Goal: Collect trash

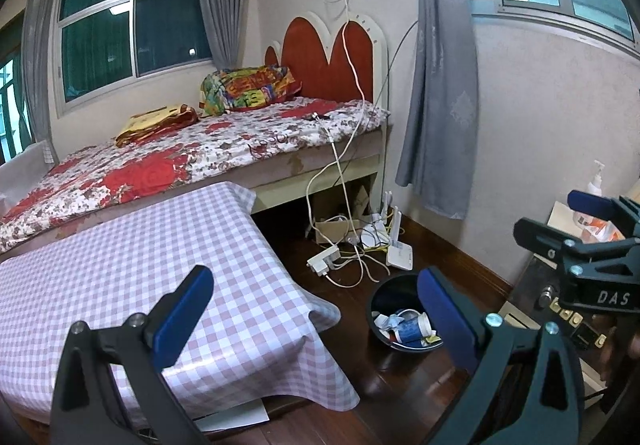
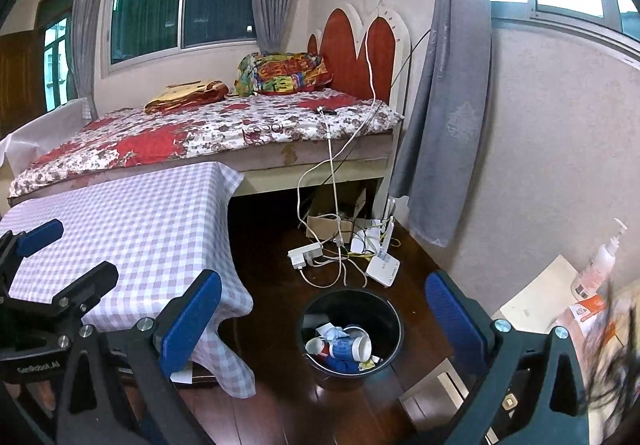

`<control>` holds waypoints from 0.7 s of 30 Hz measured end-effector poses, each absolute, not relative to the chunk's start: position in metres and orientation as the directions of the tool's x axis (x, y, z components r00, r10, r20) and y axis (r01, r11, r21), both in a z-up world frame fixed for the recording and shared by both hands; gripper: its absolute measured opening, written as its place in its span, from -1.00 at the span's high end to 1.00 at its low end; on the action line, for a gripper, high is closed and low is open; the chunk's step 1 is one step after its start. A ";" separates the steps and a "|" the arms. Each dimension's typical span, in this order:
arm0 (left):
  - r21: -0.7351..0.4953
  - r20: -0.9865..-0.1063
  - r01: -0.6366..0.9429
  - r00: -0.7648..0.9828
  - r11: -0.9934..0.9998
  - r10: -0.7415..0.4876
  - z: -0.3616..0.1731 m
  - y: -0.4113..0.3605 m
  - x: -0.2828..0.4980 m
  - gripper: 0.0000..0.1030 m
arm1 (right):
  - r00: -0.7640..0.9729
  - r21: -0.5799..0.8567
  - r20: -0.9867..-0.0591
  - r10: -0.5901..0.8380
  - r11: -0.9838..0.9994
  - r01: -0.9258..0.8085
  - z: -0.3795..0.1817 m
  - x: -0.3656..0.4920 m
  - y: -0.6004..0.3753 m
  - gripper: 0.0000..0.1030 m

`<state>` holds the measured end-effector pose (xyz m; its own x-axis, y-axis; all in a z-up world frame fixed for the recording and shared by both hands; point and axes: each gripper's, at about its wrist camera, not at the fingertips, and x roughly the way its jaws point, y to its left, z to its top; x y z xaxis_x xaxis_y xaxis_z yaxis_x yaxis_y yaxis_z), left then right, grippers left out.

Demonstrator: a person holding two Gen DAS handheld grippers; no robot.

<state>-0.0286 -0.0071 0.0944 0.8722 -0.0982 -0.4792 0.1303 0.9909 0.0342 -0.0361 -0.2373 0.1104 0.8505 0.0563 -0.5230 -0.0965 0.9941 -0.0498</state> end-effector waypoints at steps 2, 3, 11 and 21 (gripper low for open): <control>0.034 -0.478 0.135 0.873 0.990 -0.102 0.095 -0.008 -0.029 -0.99 | 0.850 -0.049 -0.524 0.056 0.994 -0.095 0.110 -0.037 -0.238 -1.00; 0.037 -0.477 0.133 0.873 0.990 -0.099 0.095 -0.008 -0.029 -0.99 | 0.850 -0.049 -0.523 0.054 0.994 -0.094 0.110 -0.037 -0.239 -1.00; 0.038 -0.487 0.135 0.868 0.990 -0.100 0.093 -0.011 -0.029 -0.99 | 0.851 -0.057 -0.521 0.056 0.993 -0.101 0.108 -0.038 -0.237 -1.00; 0.032 -0.495 0.136 0.863 0.990 -0.102 0.091 -0.012 -0.030 -0.99 | 0.849 -0.057 -0.525 0.059 0.993 -0.105 0.107 -0.038 -0.233 -1.00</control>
<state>-0.0295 -0.0117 0.0911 0.8627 -0.1021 -0.4953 0.1358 0.9902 0.0324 -0.0378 -0.2332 0.1069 0.8491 0.0593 -0.5249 -0.1046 0.9929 -0.0571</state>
